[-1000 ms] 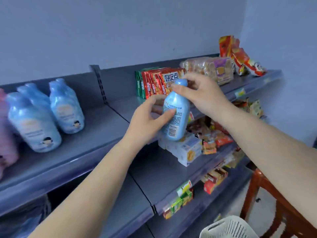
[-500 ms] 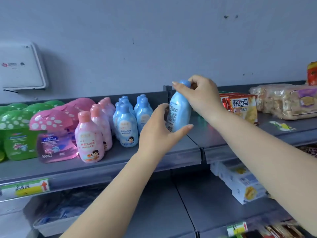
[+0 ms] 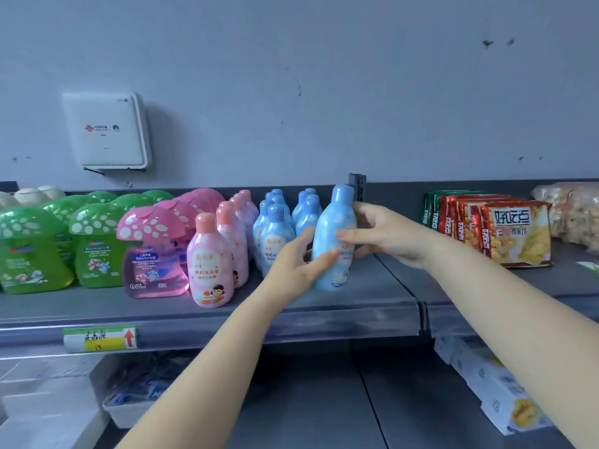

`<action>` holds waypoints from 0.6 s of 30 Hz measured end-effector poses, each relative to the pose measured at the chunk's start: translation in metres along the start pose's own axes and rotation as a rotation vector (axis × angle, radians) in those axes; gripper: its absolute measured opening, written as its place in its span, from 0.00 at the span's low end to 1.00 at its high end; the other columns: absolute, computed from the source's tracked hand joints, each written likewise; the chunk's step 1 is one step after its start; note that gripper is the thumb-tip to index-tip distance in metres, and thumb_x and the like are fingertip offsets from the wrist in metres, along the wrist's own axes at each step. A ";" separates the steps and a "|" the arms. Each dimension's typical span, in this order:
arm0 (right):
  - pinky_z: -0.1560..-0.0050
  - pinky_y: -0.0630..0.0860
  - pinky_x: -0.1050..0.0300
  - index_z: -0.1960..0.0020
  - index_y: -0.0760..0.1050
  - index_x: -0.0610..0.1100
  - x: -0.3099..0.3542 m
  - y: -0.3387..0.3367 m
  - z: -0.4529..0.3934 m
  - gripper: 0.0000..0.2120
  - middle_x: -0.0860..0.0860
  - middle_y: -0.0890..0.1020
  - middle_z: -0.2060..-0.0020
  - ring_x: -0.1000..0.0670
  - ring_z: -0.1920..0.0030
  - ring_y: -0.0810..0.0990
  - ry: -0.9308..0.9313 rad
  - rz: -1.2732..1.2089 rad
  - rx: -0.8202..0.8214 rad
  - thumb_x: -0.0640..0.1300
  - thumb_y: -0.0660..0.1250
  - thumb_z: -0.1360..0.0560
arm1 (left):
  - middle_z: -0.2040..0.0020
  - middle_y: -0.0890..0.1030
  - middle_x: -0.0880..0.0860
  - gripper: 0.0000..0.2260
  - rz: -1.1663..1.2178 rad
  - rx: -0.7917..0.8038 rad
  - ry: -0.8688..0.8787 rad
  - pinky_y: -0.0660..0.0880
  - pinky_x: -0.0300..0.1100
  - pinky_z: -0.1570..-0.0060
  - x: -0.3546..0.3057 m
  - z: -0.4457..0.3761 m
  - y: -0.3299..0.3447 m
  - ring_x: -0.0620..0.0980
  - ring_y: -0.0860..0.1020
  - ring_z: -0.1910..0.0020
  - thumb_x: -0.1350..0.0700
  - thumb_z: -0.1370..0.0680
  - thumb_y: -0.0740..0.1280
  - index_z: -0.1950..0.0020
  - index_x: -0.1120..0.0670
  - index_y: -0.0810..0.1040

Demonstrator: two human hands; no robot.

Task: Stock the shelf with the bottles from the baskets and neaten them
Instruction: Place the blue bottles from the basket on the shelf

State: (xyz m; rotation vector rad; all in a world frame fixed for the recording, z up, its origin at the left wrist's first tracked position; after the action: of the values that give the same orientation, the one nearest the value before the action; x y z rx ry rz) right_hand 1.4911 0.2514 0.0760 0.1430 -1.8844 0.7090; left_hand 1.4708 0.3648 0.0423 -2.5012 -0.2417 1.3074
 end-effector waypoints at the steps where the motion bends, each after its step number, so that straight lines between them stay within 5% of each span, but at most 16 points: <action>1: 0.59 0.79 0.62 0.42 0.73 0.49 -0.002 -0.002 -0.002 0.13 0.53 0.83 0.52 0.57 0.54 0.83 -0.009 -0.018 -0.040 0.40 0.68 0.26 | 0.50 0.83 0.50 0.12 0.003 -0.013 -0.002 0.78 0.42 0.47 0.002 0.000 -0.002 0.46 0.81 0.50 0.48 0.26 0.65 0.44 0.48 0.76; 8: 0.58 0.75 0.62 0.44 0.74 0.48 -0.016 -0.013 -0.019 0.21 0.56 0.79 0.57 0.57 0.58 0.78 -0.023 0.256 -0.342 0.45 0.77 0.34 | 0.55 0.78 0.43 0.15 -0.282 -0.304 -0.046 0.72 0.25 0.60 0.009 -0.002 -0.027 0.36 0.77 0.62 0.56 0.28 0.73 0.42 0.54 0.78; 13: 0.56 0.75 0.59 0.49 0.74 0.48 -0.026 -0.006 -0.029 0.20 0.57 0.78 0.59 0.55 0.57 0.78 -0.004 0.289 -0.467 0.47 0.78 0.36 | 0.49 0.80 0.47 0.17 -0.446 -0.336 -0.102 0.76 0.42 0.51 0.016 -0.002 -0.031 0.45 0.79 0.61 0.55 0.27 0.72 0.39 0.54 0.77; 18: 0.59 0.75 0.58 0.50 0.72 0.49 -0.034 -0.003 -0.036 0.20 0.58 0.77 0.61 0.55 0.59 0.78 0.042 0.321 -0.531 0.50 0.78 0.37 | 0.48 0.79 0.48 0.15 -0.523 -0.310 -0.144 0.76 0.44 0.51 0.025 -0.007 -0.030 0.47 0.79 0.57 0.57 0.26 0.70 0.39 0.53 0.76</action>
State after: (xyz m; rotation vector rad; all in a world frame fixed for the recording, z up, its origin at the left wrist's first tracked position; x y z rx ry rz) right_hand 1.5362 0.2611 0.0562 -0.5171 -2.0103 0.3929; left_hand 1.4904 0.3990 0.0372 -2.3309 -1.1218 1.2915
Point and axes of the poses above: each hand's wrist, its own z-axis away from the middle knuckle, its own y-axis out of the palm, x = y × z, the point moved 8 cm from there along -z, towards the middle knuckle
